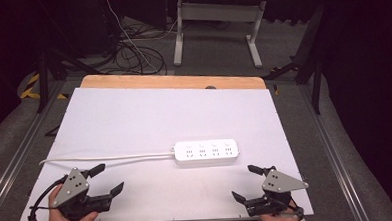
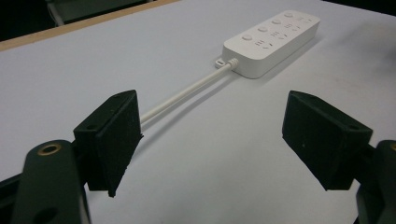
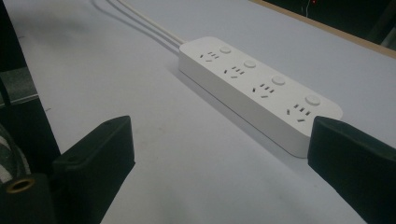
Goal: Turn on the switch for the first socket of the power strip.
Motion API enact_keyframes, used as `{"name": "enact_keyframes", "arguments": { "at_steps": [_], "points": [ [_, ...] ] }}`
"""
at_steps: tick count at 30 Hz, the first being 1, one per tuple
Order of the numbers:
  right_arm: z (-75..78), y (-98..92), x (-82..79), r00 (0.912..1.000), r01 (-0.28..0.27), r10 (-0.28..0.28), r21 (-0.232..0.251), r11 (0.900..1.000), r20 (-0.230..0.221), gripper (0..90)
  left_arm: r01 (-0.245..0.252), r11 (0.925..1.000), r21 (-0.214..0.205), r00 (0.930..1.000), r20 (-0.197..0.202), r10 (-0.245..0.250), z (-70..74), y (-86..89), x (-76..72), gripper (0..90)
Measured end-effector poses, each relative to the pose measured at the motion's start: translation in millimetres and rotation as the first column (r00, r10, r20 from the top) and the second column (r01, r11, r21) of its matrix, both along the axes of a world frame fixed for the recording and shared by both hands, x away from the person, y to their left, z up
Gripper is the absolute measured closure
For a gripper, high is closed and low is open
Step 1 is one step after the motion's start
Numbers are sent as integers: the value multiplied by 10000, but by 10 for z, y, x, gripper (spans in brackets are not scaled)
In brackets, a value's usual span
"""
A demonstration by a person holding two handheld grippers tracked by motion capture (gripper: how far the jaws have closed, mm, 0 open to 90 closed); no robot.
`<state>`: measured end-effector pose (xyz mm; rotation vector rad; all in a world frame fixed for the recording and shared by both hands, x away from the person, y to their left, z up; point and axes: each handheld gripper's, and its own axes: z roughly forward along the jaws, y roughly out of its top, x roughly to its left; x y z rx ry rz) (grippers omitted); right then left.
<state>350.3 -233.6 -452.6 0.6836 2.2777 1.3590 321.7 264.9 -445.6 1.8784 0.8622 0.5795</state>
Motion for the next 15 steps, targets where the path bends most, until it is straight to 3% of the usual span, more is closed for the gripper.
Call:
{"name": "enact_keyframes", "arguments": {
  "at_steps": [6,15],
  "points": [
    [5,-2,3,10000,-72,72,16,10000,62,72,-66,9997,-225,9999,-93,64,-2,27,2,205],
    [12,13,2,9998,-142,142,-3,9999,123,67,-157,9998,-128,9999,-19,157,-1,28,-12,203]
  ]
}}
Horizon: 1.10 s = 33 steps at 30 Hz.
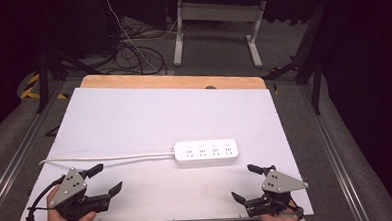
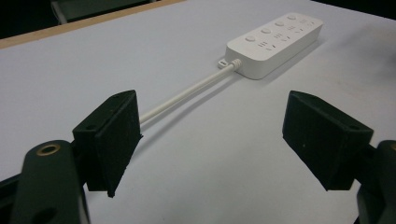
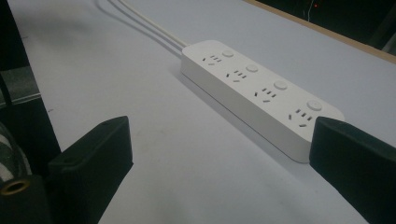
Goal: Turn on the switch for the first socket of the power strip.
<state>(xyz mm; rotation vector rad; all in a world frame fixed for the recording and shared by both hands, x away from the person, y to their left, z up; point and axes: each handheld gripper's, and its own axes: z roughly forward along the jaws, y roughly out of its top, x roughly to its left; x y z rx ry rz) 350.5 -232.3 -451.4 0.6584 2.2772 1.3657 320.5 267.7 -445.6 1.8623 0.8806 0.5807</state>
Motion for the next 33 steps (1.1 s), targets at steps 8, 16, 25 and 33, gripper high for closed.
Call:
{"name": "enact_keyframes", "arguments": {
  "at_steps": [8,16,25,33],
  "points": [
    [10,15,-4,10000,-45,46,-89,10000,86,63,-77,9999,128,10000,29,77,-3,-15,-8,203],
    [83,42,35,9999,-120,120,-400,9991,-17,57,-145,9996,244,9998,118,142,3,-14,-15,203],
    [244,116,133,9990,-373,359,-534,9979,-277,45,-190,9989,425,9997,178,183,3,-23,-20,204],
    [367,224,223,9977,-618,598,-634,9961,-316,44,-229,9986,486,9997,138,223,-1,-23,-18,207]
  ]
}}
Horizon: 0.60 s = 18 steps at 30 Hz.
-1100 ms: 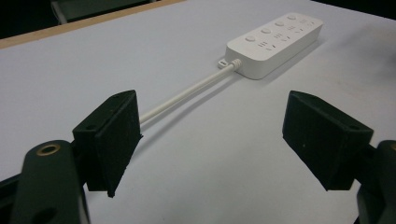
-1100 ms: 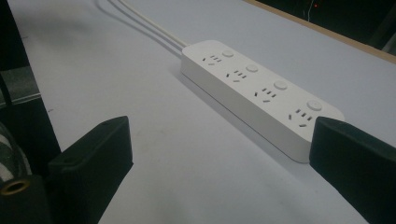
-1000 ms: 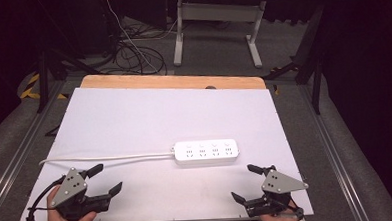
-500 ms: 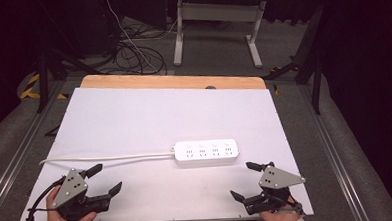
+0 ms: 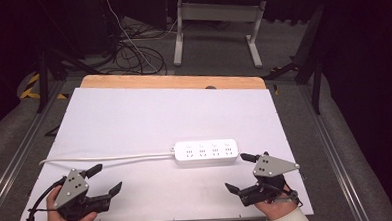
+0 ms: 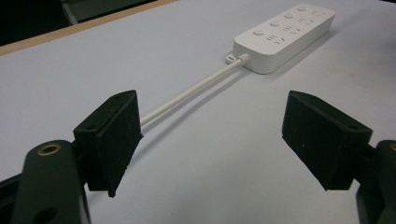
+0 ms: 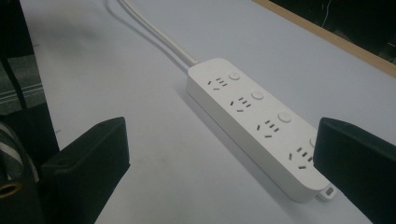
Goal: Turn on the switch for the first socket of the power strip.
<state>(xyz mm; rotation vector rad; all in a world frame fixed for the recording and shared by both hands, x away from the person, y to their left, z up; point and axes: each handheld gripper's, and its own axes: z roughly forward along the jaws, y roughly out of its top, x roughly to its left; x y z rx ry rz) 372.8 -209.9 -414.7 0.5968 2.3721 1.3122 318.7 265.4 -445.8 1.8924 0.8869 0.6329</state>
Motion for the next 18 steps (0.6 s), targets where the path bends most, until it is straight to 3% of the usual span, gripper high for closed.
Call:
{"name": "enact_keyframes", "arguments": {
  "at_steps": [18],
  "points": [
    [275,235,186,9995,-285,285,-48,9996,114,44,-20,10000,80,10000,14,20,-1,-2,-1,210]
  ]
}}
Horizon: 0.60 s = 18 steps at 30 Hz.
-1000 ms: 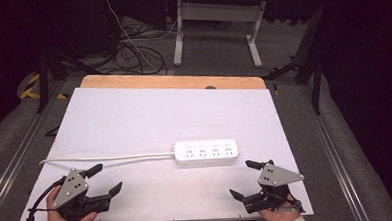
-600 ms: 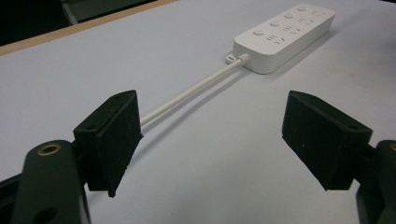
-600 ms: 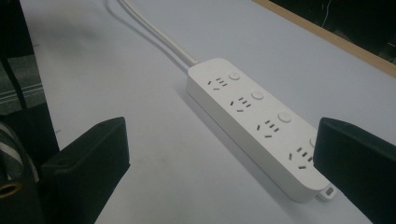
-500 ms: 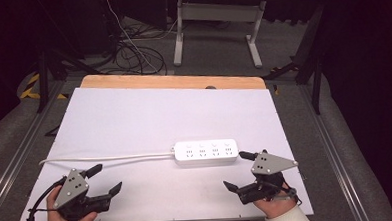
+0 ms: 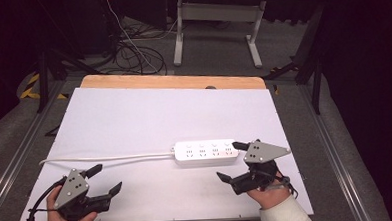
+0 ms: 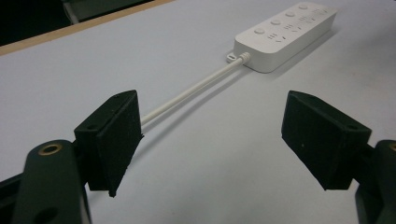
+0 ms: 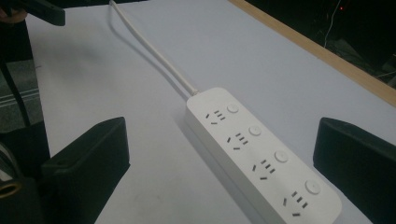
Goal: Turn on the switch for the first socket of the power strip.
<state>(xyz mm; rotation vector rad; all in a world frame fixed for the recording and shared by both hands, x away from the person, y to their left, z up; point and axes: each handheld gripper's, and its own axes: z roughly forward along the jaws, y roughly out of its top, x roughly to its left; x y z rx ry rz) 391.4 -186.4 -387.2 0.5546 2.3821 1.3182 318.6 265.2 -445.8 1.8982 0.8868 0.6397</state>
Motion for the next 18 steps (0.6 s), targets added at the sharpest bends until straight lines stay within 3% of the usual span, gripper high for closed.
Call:
{"name": "enact_keyframes", "arguments": {
  "at_steps": [9,18],
  "points": [
    [107,220,98,9991,-336,340,-194,9992,240,44,20,10000,-41,10000,-22,-20,-1,2,-2,212],
    [121,385,237,9991,-410,413,-288,9987,99,27,13,9999,-166,10000,-53,-14,-5,2,-2,214]
  ]
}}
